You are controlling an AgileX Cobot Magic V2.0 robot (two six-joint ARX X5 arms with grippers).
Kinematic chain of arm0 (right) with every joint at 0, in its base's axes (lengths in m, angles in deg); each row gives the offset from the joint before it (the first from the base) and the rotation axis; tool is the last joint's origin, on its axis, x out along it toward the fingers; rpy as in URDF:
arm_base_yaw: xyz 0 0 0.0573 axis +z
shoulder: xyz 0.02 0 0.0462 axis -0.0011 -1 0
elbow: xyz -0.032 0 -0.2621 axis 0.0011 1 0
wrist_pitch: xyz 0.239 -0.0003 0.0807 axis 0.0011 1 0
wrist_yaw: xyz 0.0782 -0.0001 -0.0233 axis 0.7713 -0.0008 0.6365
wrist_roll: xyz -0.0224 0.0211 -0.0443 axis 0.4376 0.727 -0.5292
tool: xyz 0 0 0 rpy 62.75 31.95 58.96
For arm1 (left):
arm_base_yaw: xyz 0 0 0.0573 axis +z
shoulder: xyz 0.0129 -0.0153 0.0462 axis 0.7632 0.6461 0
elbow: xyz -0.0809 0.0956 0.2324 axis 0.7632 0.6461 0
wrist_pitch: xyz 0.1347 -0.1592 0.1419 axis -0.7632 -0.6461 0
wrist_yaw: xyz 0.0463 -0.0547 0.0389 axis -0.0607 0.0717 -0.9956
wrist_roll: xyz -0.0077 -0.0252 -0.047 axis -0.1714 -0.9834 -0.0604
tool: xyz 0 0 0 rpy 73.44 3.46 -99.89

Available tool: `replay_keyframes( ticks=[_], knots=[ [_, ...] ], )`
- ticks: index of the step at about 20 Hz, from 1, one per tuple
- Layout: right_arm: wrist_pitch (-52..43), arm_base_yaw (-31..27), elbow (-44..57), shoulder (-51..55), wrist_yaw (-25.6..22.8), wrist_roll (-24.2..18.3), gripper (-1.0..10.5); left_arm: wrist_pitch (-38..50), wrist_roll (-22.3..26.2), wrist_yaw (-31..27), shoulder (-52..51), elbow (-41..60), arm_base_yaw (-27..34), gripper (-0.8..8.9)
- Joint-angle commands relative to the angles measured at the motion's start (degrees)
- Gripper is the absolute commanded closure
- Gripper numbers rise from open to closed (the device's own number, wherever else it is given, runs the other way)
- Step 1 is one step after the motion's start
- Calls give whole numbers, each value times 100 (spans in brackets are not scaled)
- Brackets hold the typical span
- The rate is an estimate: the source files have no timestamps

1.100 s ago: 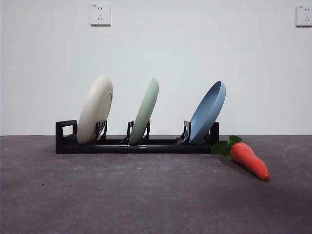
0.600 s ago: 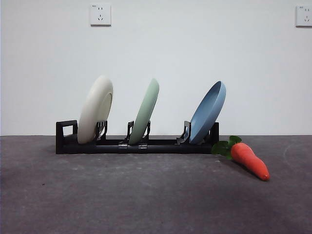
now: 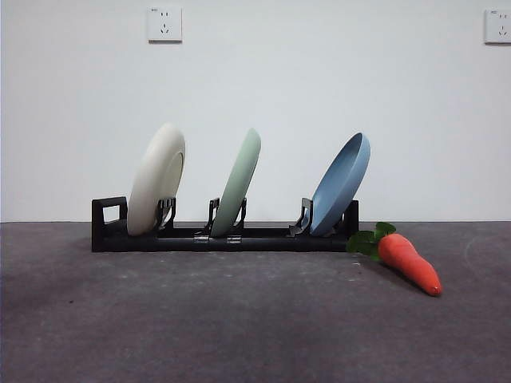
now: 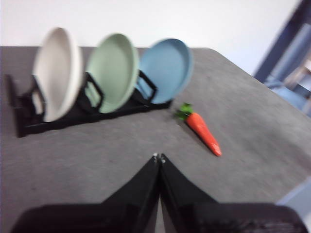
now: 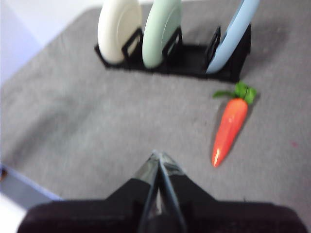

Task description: Take the green plate from the plate rack,put the plate on the table,take the carrot from the table,put the carrot in the plate

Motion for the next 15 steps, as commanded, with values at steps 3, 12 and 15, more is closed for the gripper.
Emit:
replay_keyframes(
  ticks=[3,12,15],
  knots=[
    [1029,15,-603,-444,11,-647,958,-452,472,245,197,-382,9,821],
    [887,15,-675,-529,-7,-577,249,-555,428,216,243,-505,7,145],
    [887,15,-675,-529,-7,-577,254,-323,245,210,363,-505,4,146]
  ],
)
